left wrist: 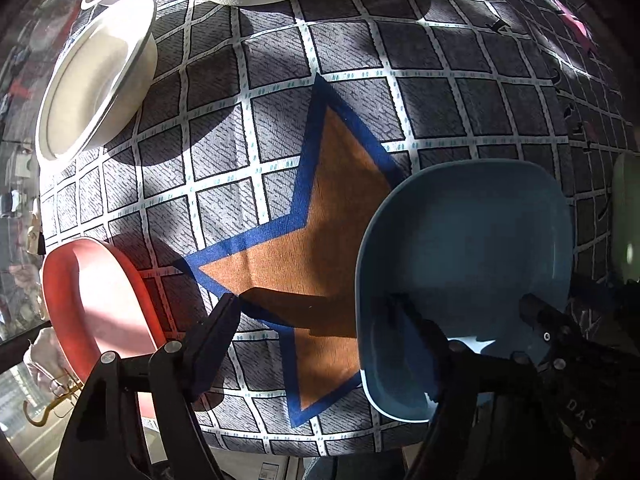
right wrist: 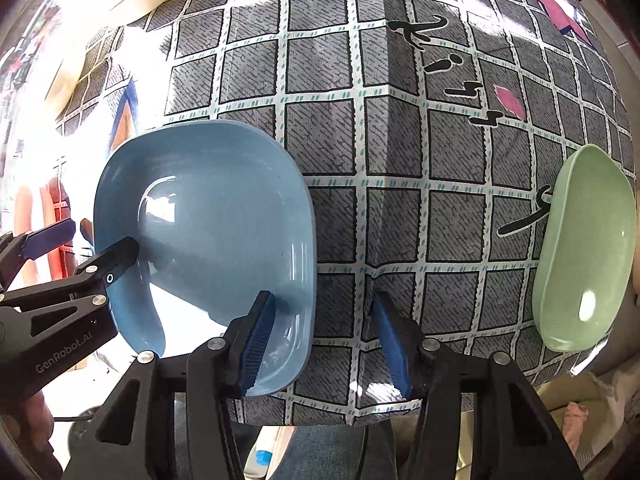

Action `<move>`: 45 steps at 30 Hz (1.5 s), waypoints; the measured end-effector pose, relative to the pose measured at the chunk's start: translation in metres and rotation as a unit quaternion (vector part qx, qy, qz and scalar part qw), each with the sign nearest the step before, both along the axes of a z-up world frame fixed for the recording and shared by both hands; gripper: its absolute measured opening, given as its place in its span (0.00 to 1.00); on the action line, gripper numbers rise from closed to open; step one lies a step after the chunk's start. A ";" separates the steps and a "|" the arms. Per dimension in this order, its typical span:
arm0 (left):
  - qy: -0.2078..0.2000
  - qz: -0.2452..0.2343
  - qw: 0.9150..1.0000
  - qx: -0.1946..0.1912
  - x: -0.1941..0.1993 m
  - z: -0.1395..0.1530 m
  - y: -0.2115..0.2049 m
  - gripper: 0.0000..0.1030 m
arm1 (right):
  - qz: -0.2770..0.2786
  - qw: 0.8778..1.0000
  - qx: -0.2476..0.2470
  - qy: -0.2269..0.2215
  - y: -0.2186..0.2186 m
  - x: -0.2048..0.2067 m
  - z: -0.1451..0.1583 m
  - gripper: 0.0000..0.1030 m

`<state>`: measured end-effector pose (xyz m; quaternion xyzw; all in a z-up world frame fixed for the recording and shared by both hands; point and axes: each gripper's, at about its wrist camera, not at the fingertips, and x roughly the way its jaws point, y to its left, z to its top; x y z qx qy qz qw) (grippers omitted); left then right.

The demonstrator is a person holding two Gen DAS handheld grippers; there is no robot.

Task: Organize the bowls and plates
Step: 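Close both grippers on the rim of the light-blue plate, then lift the light-blue plate with both grippers and carry it over the pink plate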

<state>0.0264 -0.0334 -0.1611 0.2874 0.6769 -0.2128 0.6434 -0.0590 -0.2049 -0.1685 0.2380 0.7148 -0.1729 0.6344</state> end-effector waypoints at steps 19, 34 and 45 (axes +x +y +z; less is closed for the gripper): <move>0.027 -0.020 0.999 -0.030 -0.042 -0.015 -0.021 0.50 | 0.021 0.999 0.044 -0.005 0.021 -0.003 0.019 0.21; 0.034 0.001 0.999 -0.038 -0.046 -0.038 0.033 0.50 | 0.062 0.996 0.063 0.031 0.079 0.003 -0.006 0.21; 0.038 0.019 0.998 -0.044 -0.031 -0.080 0.082 0.50 | 0.074 0.994 0.073 0.038 0.132 0.018 -0.028 0.21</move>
